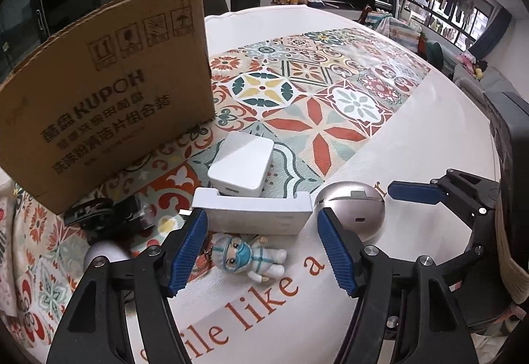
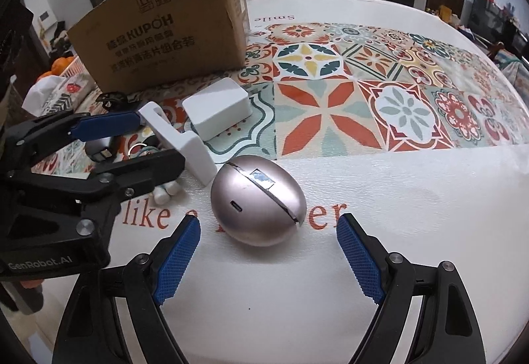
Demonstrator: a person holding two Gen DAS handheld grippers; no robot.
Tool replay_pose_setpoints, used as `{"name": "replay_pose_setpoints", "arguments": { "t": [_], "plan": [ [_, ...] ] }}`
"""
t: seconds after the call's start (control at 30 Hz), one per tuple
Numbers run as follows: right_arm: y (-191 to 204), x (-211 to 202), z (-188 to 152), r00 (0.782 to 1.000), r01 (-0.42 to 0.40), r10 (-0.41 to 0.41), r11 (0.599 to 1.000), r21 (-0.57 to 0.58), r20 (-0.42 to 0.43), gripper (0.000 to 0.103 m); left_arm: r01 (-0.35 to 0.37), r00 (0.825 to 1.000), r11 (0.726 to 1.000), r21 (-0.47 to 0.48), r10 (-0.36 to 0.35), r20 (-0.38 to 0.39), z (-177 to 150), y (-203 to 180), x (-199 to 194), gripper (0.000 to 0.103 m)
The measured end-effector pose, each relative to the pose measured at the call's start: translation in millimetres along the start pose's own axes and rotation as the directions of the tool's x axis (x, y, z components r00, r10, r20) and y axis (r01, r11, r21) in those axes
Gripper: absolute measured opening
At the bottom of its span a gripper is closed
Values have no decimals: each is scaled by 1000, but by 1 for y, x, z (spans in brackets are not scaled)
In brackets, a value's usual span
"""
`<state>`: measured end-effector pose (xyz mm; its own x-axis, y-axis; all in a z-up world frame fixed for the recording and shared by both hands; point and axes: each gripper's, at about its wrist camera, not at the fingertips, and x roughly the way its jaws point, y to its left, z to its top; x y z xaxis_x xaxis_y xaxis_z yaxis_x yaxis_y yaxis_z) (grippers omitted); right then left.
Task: Organize rigid objects
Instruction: 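Grasp the white power adapter with the left tool while the right tool grasps the silver egg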
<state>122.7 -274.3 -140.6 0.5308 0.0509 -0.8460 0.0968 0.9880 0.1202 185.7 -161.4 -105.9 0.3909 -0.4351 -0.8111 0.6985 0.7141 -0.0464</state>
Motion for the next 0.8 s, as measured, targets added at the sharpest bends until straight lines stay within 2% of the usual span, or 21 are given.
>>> {"name": "replay_pose_setpoints", "arguments": {
  "t": [0.2, 0.33, 0.53, 0.8],
  "plan": [
    [-3, 6, 5, 1000, 4, -4, 1000, -3, 1, 85, 0, 1000, 1000, 1, 0, -9, 5, 1, 8, 69],
    [-3, 7, 8, 1000, 1, -1, 1000, -14, 9, 85, -3, 1000, 1000, 18, 3, 12, 6, 1, 5, 73],
    [-5, 7, 9, 1000, -2, 2, 1000, -11, 22, 85, -10, 1000, 1000, 16, 10, 21, 7, 2, 3, 74],
    [-4, 15, 13, 1000, 1, -1, 1000, -17, 24, 85, -37, 999, 998, -59, 36, -23, 0, 13, 9, 76]
  ]
}}
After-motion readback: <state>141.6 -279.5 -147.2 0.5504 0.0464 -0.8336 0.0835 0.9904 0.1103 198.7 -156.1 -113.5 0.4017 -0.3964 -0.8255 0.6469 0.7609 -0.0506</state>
